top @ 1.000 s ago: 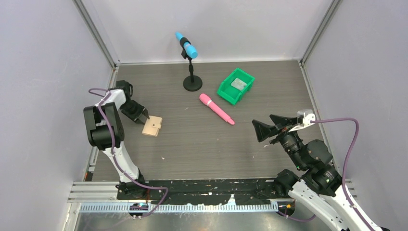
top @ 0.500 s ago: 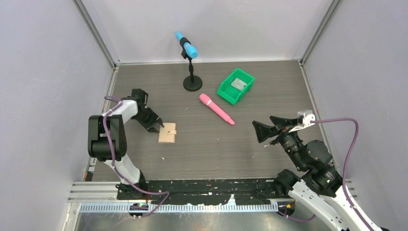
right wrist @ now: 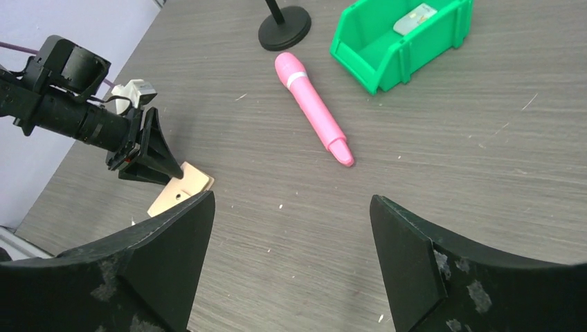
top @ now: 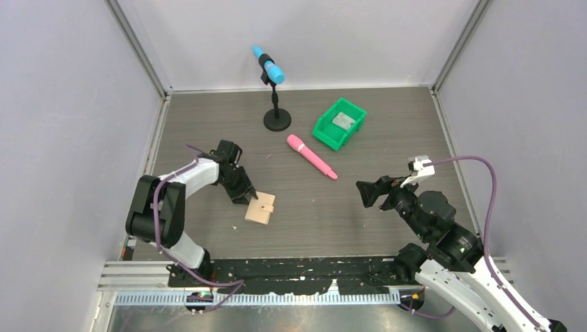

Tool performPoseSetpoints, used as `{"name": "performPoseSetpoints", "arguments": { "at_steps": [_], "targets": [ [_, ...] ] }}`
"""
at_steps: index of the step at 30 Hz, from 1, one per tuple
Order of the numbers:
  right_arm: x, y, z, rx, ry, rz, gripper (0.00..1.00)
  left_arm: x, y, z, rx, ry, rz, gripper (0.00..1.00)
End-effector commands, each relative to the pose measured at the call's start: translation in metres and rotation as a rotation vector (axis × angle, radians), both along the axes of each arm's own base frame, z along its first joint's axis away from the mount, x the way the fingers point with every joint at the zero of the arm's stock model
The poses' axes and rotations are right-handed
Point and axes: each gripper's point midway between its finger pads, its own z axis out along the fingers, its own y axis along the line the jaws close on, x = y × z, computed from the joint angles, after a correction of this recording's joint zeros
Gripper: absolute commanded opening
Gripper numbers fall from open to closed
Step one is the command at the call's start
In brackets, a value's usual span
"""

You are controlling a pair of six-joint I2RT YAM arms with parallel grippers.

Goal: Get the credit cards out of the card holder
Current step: Move the card holder to the center of the board.

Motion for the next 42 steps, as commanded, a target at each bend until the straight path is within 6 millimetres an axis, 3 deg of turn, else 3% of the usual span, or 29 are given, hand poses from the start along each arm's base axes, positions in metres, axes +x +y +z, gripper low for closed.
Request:
{"name": "performPoseSetpoints", "arguments": {
  "at_steps": [1, 9, 13, 20, 24, 27, 31, 39, 42],
  "targets": [
    [-0.001, 0.008, -0.011, 0.033, 0.076, 0.008, 0.89, -0.016, -0.015, -0.001, -0.01, -0.013, -0.098, 0.39],
    [0.001, 0.021, -0.052, 0.007, 0.3, -0.017, 0.74, -0.043, -0.036, 0.005, -0.089, -0.041, -0.132, 0.42],
    [0.0, 0.029, -0.083, -0.035, 0.442, -0.027, 0.63, -0.054, -0.044, 0.015, -0.14, -0.095, -0.212, 0.48],
    [-0.002, 0.055, -0.134, -0.074, 0.661, -0.021, 0.48, -0.075, -0.007, 0.021, 0.057, -0.133, -0.366, 0.56],
    [-0.005, 0.086, -0.142, -0.106, 0.682, 0.017, 0.48, -0.084, -0.007, 0.013, 0.046, -0.116, -0.393, 0.56],
    [-0.008, 0.113, -0.146, -0.138, 0.685, 0.069, 0.51, -0.088, -0.022, 0.006, -0.032, -0.112, -0.414, 0.54],
    [-0.004, 0.133, -0.148, -0.138, 0.678, 0.108, 0.52, -0.093, -0.045, 0.0, -0.105, -0.099, -0.454, 0.49],
    [0.009, 0.146, -0.141, -0.199, 0.63, 0.144, 0.52, -0.107, -0.129, 0.021, -0.317, -0.156, -0.527, 0.45],
    [0.013, 0.15, -0.147, -0.217, 0.634, 0.149, 0.51, -0.099, -0.139, 0.03, -0.319, -0.209, -0.503, 0.45]
  ]
}}
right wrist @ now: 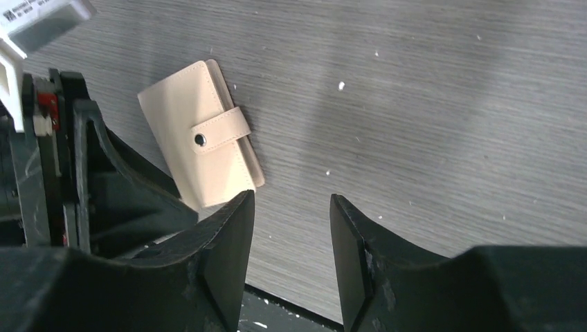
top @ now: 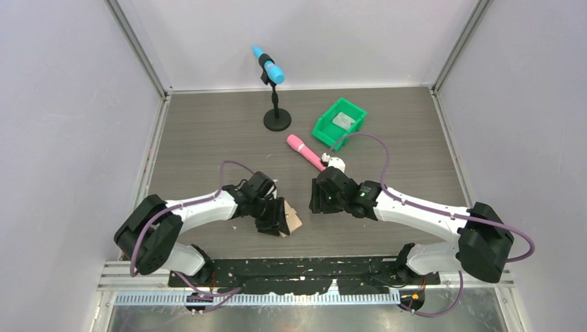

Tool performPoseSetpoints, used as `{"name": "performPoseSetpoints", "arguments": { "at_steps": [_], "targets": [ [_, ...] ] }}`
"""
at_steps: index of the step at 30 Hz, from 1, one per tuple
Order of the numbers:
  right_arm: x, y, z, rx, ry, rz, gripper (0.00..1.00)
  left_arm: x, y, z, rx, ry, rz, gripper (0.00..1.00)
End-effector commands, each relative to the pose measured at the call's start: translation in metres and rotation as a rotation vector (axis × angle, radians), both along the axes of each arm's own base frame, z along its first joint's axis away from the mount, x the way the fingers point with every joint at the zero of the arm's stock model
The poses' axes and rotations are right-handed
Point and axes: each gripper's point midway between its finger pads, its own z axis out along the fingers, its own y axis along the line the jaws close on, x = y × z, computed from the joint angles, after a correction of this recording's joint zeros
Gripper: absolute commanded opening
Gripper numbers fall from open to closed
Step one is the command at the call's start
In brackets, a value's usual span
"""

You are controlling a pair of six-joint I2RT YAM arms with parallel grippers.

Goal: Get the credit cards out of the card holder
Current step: Move the card holder to the center of the board.

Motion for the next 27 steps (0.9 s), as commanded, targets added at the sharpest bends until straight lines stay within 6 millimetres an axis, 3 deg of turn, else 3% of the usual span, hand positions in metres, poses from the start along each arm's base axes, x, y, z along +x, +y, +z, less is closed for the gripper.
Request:
{"name": "performPoseSetpoints", "arguments": {
  "at_steps": [1, 7, 14, 27],
  "targets": [
    [0.017, 0.018, 0.012, 0.021, -0.064, 0.016, 0.51, 0.022, -0.031, 0.025, -0.114, -0.084, 0.061, 0.45],
    [0.02, 0.041, 0.008, 0.054, -0.075, 0.071, 0.48, 0.034, 0.008, 0.023, 0.019, -0.182, 0.189, 0.48],
    [0.021, 0.064, 0.003, -0.019, -0.127, 0.142, 0.46, 0.048, 0.039, 0.024, -0.011, -0.214, 0.311, 0.49],
    [0.015, 0.105, -0.014, -0.034, -0.132, 0.232, 0.45, 0.057, 0.036, 0.01, -0.089, -0.145, 0.332, 0.49]
  ]
}}
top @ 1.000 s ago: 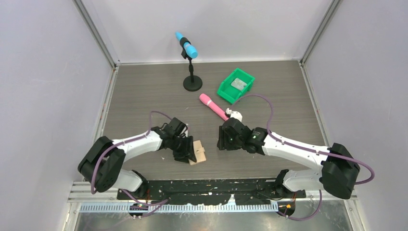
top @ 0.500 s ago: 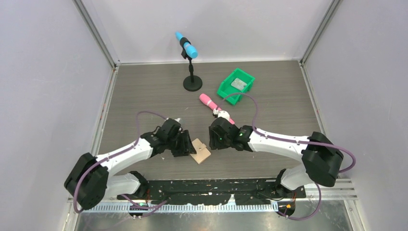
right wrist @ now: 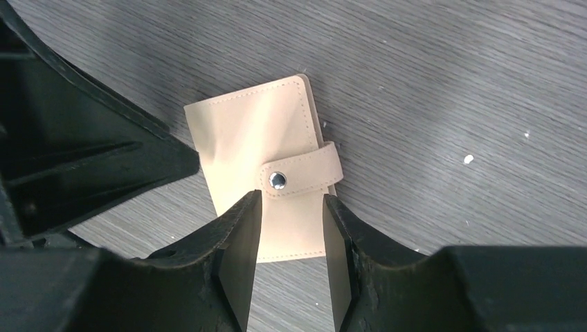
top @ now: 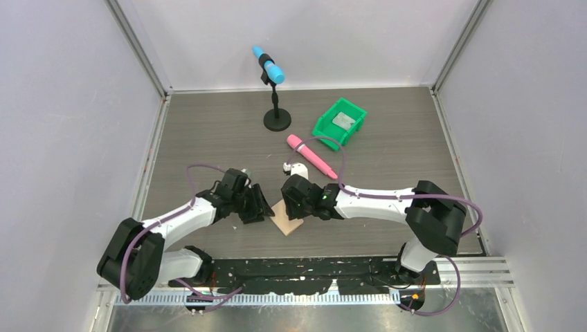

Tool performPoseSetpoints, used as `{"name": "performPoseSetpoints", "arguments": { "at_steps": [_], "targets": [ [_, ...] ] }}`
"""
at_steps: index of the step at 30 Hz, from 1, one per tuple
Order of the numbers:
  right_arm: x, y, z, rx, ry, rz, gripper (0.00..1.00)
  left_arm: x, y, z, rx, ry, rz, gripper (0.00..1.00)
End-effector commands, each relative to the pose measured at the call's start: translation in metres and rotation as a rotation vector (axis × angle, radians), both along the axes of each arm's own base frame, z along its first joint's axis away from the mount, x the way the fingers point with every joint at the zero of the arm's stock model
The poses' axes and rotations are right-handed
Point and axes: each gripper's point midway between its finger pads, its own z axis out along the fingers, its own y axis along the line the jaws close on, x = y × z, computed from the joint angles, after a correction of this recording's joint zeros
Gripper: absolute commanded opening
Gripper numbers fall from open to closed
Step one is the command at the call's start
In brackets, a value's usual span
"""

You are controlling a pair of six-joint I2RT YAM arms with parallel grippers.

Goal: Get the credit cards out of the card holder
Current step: Move the card holder to the center of the board, then open the card holder at the center of the board.

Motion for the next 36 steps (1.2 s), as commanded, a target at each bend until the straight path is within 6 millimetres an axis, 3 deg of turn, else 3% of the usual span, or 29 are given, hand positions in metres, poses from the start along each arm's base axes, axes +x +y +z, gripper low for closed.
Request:
{"name": "performPoseSetpoints", "arguments": {
  "at_steps": [1, 21, 30, 36],
  "targets": [
    [0.01, 0.026, 0.017, 0.06, -0.042, 0.026, 0.45, 0.005, -0.009, -0.002, -0.048, -0.008, -0.016, 0.48],
    [0.006, 0.012, -0.027, -0.061, -0.011, -0.02, 0.4, 0.004, -0.012, -0.011, -0.063, 0.014, -0.019, 0.45],
    [0.003, 0.008, -0.021, -0.027, -0.012, -0.036, 0.06, 0.003, -0.011, -0.015, -0.052, 0.021, -0.022, 0.43],
    [-0.003, 0.012, -0.008, 0.05, -0.007, -0.027, 0.05, 0.004, -0.012, -0.017, -0.048, 0.028, -0.024, 0.42]
  ]
}}
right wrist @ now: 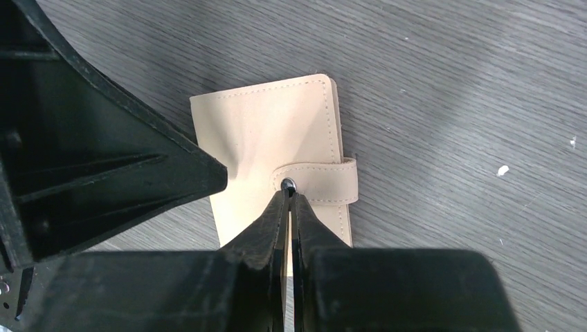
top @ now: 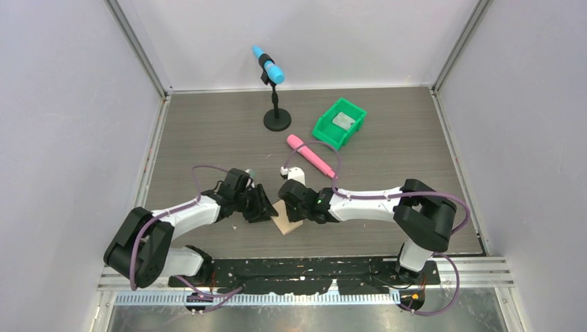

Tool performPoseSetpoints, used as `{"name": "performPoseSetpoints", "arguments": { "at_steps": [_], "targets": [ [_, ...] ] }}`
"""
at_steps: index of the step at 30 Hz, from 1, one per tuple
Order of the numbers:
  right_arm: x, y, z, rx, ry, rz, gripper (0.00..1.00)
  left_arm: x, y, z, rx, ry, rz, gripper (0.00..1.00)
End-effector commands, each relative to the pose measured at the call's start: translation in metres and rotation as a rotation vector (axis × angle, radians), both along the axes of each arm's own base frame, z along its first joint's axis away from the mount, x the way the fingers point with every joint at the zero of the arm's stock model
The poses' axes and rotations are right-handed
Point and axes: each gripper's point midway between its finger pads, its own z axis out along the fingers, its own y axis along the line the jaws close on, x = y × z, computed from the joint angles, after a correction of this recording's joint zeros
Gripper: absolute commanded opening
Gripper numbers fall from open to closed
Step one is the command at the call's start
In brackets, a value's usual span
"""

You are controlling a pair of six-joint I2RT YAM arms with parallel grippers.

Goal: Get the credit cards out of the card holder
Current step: Open the card holder at the center of the board.

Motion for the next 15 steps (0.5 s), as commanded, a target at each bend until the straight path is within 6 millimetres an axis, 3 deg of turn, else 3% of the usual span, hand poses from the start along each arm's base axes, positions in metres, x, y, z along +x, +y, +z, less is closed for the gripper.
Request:
{"name": "performPoseSetpoints", "arguments": {
  "at_steps": [1, 10, 11, 12, 15],
  "targets": [
    [-0.004, 0.001, 0.014, 0.064, -0.009, -0.005, 0.05, 0.0, 0.003, -0.008, 0.018, 0.006, -0.002, 0.42],
    [-0.01, 0.009, 0.035, 0.197, -0.014, 0.015, 0.05, -0.002, 0.005, -0.013, 0.034, 0.011, -0.009, 0.43],
    [-0.008, 0.013, 0.044, 0.242, -0.019, 0.007, 0.05, -0.001, 0.006, -0.012, 0.038, 0.003, -0.007, 0.43],
    [-0.01, 0.008, 0.039, 0.243, -0.009, 0.0, 0.05, -0.002, 0.007, -0.012, 0.043, 0.001, -0.007, 0.44],
    [-0.003, 0.01, 0.054, 0.363, -0.004, -0.042, 0.05, -0.003, 0.011, -0.013, 0.056, -0.01, -0.005, 0.46]
  ]
}}
